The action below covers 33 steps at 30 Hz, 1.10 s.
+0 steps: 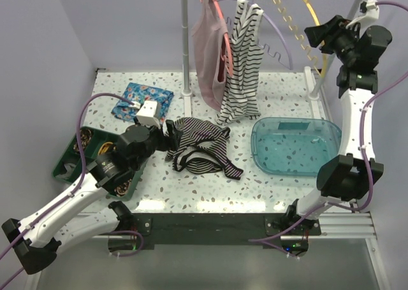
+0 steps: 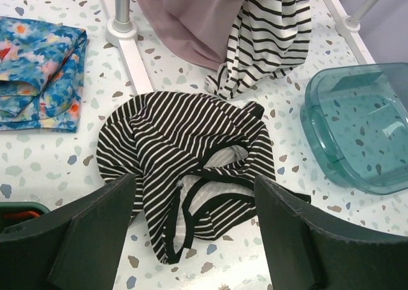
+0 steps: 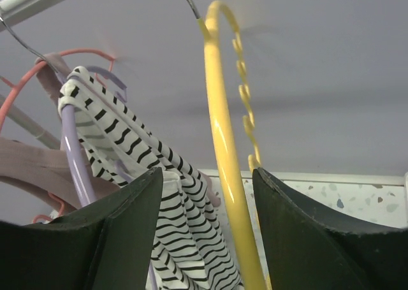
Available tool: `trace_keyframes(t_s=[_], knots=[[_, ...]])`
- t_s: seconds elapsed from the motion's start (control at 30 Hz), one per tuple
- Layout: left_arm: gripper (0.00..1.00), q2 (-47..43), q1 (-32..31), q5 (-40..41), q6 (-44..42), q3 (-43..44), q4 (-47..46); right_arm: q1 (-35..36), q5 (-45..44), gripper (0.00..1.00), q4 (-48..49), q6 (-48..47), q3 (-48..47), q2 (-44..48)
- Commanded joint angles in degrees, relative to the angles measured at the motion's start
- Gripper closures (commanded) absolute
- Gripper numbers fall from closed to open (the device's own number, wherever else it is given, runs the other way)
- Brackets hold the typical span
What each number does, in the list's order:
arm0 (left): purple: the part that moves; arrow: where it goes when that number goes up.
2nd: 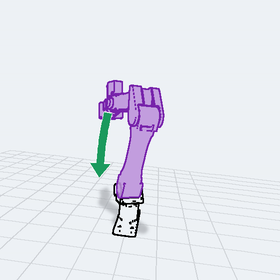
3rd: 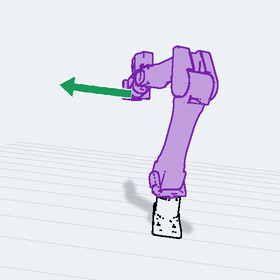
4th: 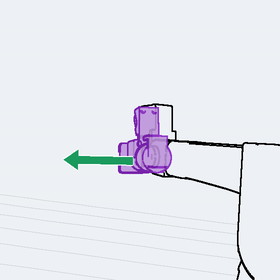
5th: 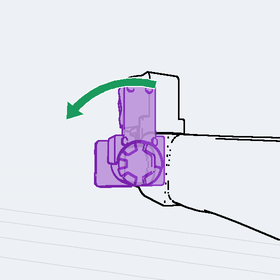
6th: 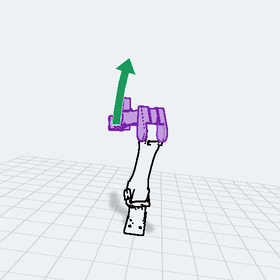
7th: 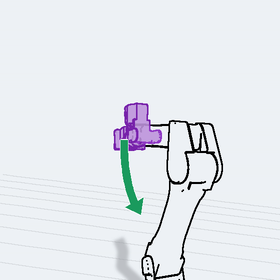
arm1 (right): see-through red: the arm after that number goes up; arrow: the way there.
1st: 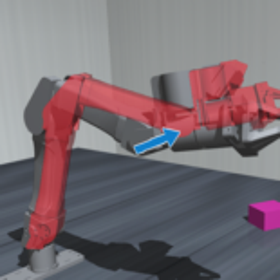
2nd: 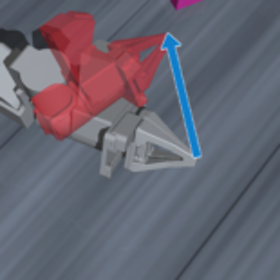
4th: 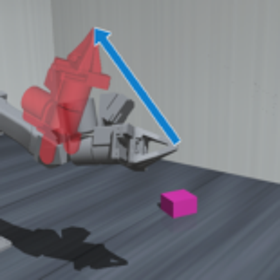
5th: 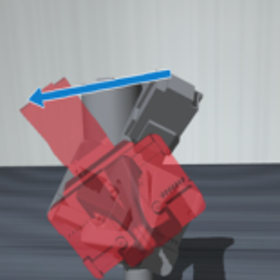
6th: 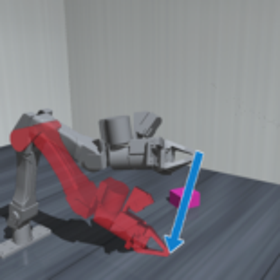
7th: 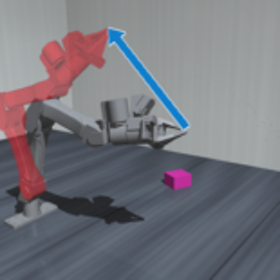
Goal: Place the tank top on the hanger
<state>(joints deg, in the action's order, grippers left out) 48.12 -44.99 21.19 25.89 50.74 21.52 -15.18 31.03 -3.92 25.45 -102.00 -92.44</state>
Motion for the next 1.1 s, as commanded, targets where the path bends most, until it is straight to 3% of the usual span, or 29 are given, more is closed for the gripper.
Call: trace_keyframes(t_s=[0.0, 0.37, 0.8, 1.07], knots=[[0.20, 0.0, 0.5, -0.7, -0.5, -0.1, -2.3, 0.7, -2.7, 0.41, -4.4, -2.2, -1.6, 3.8], [0.20, 0.2, 0.5, -1.2, -0.1, 0.0, -2.5, 8.1, -21.3, 0.48, -24.2, -13.2, -10.8, 2.1], [0.20, 0.0, 0.6, -0.8, 0.3, -0.1, -2.3, 19.0, -42.1, 0.58, -30.6, -18.6, -16.8, -1.0], [0.20, 0.1, 0.6, -0.5, 0.4, -0.3, -2.2, 21.4, -51.1, 0.62, -26.1, -17.5, -9.3, 3.4]])
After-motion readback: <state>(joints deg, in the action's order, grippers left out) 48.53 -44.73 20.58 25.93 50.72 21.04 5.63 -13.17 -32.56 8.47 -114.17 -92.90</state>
